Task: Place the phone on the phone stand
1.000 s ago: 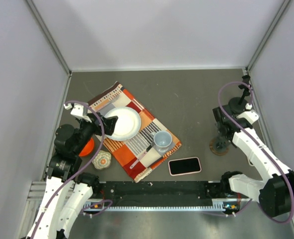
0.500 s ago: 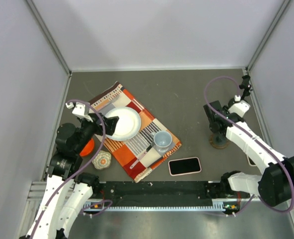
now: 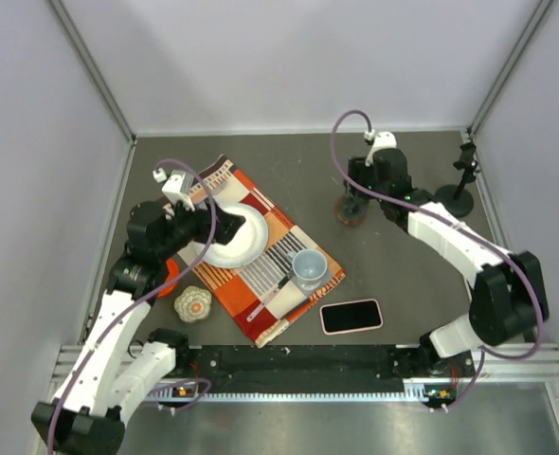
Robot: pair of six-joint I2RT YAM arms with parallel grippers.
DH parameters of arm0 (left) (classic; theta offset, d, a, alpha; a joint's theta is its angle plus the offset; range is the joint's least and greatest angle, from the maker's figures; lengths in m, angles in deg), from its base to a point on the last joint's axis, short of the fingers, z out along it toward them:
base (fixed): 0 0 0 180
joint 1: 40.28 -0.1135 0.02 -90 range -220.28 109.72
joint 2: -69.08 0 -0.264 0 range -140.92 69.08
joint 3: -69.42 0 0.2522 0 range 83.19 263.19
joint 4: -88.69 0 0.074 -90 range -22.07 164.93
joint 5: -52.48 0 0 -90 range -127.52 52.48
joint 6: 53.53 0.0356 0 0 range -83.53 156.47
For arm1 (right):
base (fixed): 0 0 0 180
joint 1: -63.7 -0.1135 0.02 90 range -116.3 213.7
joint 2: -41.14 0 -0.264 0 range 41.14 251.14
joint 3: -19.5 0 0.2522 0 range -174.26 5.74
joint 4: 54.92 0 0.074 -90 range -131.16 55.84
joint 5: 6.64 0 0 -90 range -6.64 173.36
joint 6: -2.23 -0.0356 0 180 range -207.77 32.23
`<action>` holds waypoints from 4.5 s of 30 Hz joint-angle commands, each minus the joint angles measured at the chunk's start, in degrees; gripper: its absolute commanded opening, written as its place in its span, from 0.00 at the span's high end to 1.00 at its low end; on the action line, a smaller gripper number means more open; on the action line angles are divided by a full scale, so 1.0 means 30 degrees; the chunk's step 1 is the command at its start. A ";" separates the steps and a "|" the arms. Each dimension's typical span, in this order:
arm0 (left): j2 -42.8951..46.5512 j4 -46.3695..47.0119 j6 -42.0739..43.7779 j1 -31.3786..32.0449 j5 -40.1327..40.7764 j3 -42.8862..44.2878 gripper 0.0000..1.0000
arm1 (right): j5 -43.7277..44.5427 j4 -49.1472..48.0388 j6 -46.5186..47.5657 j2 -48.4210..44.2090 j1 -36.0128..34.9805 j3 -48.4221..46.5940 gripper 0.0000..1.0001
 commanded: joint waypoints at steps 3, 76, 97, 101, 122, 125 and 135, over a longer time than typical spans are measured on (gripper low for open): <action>-0.3675 0.3088 -0.3147 0.0283 -0.3006 0.4360 0.08 | -0.4134 -0.1172 0.2340 0.3269 -0.0228 -0.3941 1.00; -0.3417 0.2738 0.0128 0.1718 -0.2334 0.5097 0.15 | -0.4012 1.5877 1.9065 -0.7361 -0.9105 0.1739 0.01; -0.3329 0.2298 0.0511 0.1924 -0.1922 0.5244 0.15 | -0.8470 1.4651 2.0711 -0.3676 -1.0717 0.3351 0.04; -0.3504 0.2299 0.0540 0.1924 -0.1981 0.5244 0.15 | -0.8792 1.4505 1.9746 -0.2212 -1.0717 0.3028 0.04; -0.4032 0.2094 0.0657 0.2012 -0.1981 0.5302 0.14 | -0.5335 1.2132 1.6668 0.0578 -1.3060 0.3700 0.01; -0.4120 0.2123 0.0657 0.2012 -0.2039 0.5302 0.15 | -0.5801 1.2161 1.6520 0.0315 -1.3178 0.3935 0.01; -0.4266 0.2064 0.0657 0.2041 -0.2098 0.5331 0.15 | -0.6477 1.2132 1.6344 0.0197 -1.3178 0.4433 0.01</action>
